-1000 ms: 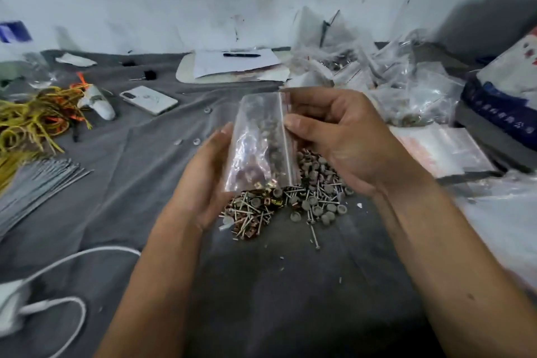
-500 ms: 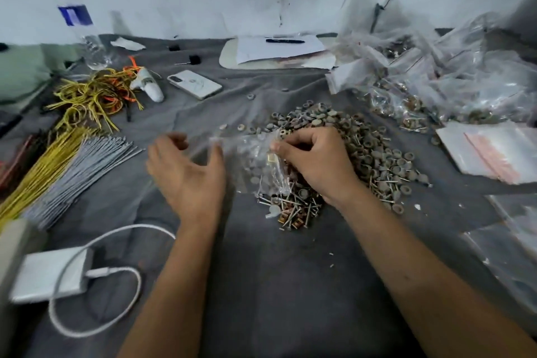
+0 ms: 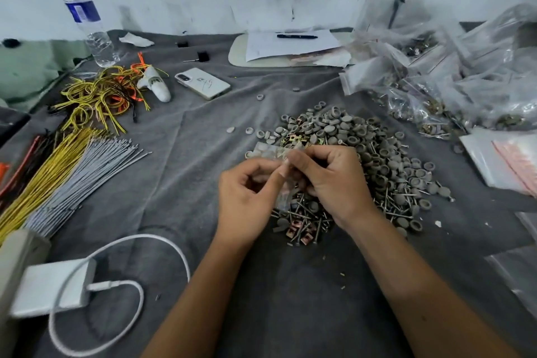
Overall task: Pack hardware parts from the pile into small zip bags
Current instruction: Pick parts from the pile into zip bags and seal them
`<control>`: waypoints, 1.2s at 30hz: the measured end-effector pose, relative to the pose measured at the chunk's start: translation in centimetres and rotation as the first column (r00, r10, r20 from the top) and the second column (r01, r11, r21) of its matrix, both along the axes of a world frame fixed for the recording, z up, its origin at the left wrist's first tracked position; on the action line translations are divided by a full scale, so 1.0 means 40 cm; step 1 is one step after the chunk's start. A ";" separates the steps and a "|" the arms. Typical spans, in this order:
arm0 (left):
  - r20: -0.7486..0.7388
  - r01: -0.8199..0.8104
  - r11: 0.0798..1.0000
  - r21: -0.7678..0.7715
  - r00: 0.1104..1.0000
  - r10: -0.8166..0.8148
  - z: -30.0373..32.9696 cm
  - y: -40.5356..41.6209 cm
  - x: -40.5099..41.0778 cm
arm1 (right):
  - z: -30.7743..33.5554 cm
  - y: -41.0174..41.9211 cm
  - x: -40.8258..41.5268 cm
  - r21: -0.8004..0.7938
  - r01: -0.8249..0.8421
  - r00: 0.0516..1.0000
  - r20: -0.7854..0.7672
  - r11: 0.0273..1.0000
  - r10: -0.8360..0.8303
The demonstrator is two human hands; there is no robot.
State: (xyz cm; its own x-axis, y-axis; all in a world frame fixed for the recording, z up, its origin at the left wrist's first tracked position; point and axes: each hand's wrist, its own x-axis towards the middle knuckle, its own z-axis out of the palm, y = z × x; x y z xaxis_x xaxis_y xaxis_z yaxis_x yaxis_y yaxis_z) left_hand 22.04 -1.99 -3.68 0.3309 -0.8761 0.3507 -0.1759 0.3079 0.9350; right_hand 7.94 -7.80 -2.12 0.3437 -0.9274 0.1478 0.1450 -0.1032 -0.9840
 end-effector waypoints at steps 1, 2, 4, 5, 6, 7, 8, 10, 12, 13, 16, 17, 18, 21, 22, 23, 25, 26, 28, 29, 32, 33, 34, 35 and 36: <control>-0.017 -0.002 1.000 0.017 1.000 0.003 -0.001 0.001 0.002 | -0.001 0.001 -0.002 0.001 -0.009 1.000 -0.005 1.000 0.009; -0.035 -0.005 0.999 0.039 0.999 0.006 0.001 0.001 0.005 | -0.001 0.002 -0.003 -0.012 -0.012 1.000 -0.025 1.000 0.011; -0.043 -0.011 0.998 0.060 0.999 0.014 0.005 0.002 0.009 | 0.002 0.005 -0.003 -0.080 -0.008 0.995 -0.100 0.997 0.000; -0.027 -0.010 0.998 0.057 1.000 0.011 0.007 0.002 0.011 | 0.004 0.005 -0.003 -0.131 -0.010 0.989 -0.150 0.991 -0.009; 0.010 -0.009 0.999 0.046 1.000 0.009 0.007 0.004 0.014 | 0.005 0.006 -0.004 -0.182 -0.018 0.980 -0.198 0.983 -0.019; 0.076 -0.020 0.999 0.028 0.997 0.018 0.007 0.006 0.017 | 0.008 0.009 -0.004 -0.224 -0.027 0.971 -0.238 0.974 -0.027; 0.162 -0.045 0.999 0.006 0.986 0.043 0.007 0.009 0.021 | 0.012 0.012 -0.004 -0.258 -0.037 0.963 -0.269 0.965 -0.035; 0.322 -0.111 0.993 -0.051 0.939 0.122 0.010 0.014 0.027 | 0.020 0.021 0.001 -0.338 -0.032 0.945 -0.317 0.941 -0.081; 0.404 -0.203 0.971 -0.125 0.883 0.237 0.015 0.017 0.036 | 0.023 0.026 0.005 -0.472 0.023 0.907 -0.361 0.882 -0.216; 0.418 -0.265 0.949 -0.169 0.853 0.313 0.019 0.019 0.041 | 0.025 0.027 0.006 -0.541 0.060 0.874 -0.377 0.839 -0.305; 0.468 -0.388 0.874 -0.291 0.739 0.484 0.030 0.025 0.053 | 0.030 0.031 0.012 -0.661 0.134 0.729 -0.439 0.738 -0.525; 0.497 -0.398 0.855 -0.332 0.697 0.517 0.035 0.029 0.051 | 0.030 0.034 0.018 -0.685 0.149 0.666 -0.464 0.713 -0.584; 0.514 -0.399 0.838 -0.372 0.663 0.544 0.041 0.033 0.049 | 0.031 0.037 0.026 -0.694 0.168 0.621 -0.477 0.700 -0.622; 0.517 -0.400 0.812 -0.425 0.629 0.580 0.070 0.038 0.053 | 0.044 0.041 0.056 -0.589 0.248 0.706 -0.434 0.769 -0.560; 0.525 -0.402 0.817 -0.413 0.628 0.574 0.081 0.039 0.058 | 0.053 0.040 0.071 -0.519 0.259 0.760 -0.410 0.814 -0.503; 0.542 -0.402 0.832 -0.381 0.633 0.554 0.094 0.039 0.063 | 0.067 0.037 0.088 -0.441 0.254 0.809 -0.391 0.861 -0.439; 0.576 -0.404 0.867 -0.293 0.649 0.497 0.114 0.041 0.071 | 0.096 0.025 0.130 -0.237 0.207 0.900 -0.333 0.949 -0.280; 0.582 -0.412 0.871 -0.266 0.652 0.486 0.123 0.046 0.072 | 0.111 0.018 0.152 -0.146 0.173 0.931 -0.298 0.974 -0.210; 0.563 -0.450 0.847 -0.282 0.638 0.526 0.146 0.061 0.075 | 0.140 0.005 0.191 -0.112 0.120 0.948 -0.283 0.986 -0.148; 0.542 -0.480 0.813 -0.329 0.609 0.579 0.161 0.070 0.076 | 0.152 0.000 0.204 -0.149 0.101 0.949 -0.283 0.984 -0.141; 0.438 -0.567 0.651 -0.505 0.482 0.759 0.199 0.093 0.088 | 0.171 -0.007 0.214 -0.348 0.028 0.946 -0.295 0.937 -0.138; 0.418 -0.590 0.618 -0.520 0.455 0.786 0.202 0.095 0.095 | 0.168 -0.008 0.211 -0.433 0.002 0.924 -0.345 0.901 -0.168; 0.426 -0.613 0.616 -0.494 0.447 0.786 0.198 0.094 0.101 | 0.160 -0.012 0.208 -0.516 -0.026 0.880 -0.419 0.856 -0.225; 0.461 -0.633 0.643 -0.431 0.458 0.760 0.187 0.090 0.103 | 0.151 -0.017 0.204 -0.581 -0.057 0.820 -0.491 0.812 -0.293; 0.508 -0.642 0.684 -0.346 0.485 0.712 0.170 0.085 0.099 | 0.141 -0.022 0.200 -0.615 -0.092 0.758 -0.553 0.783 -0.346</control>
State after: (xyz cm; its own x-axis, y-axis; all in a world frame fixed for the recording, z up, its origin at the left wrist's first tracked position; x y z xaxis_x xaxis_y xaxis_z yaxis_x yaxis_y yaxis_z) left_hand 26.00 1.43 3.13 0.5145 -0.4195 0.7479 -0.8384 -0.0629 0.5414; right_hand 15.92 -8.66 3.52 0.4413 -0.7684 0.4635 -0.5166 -0.6399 -0.5690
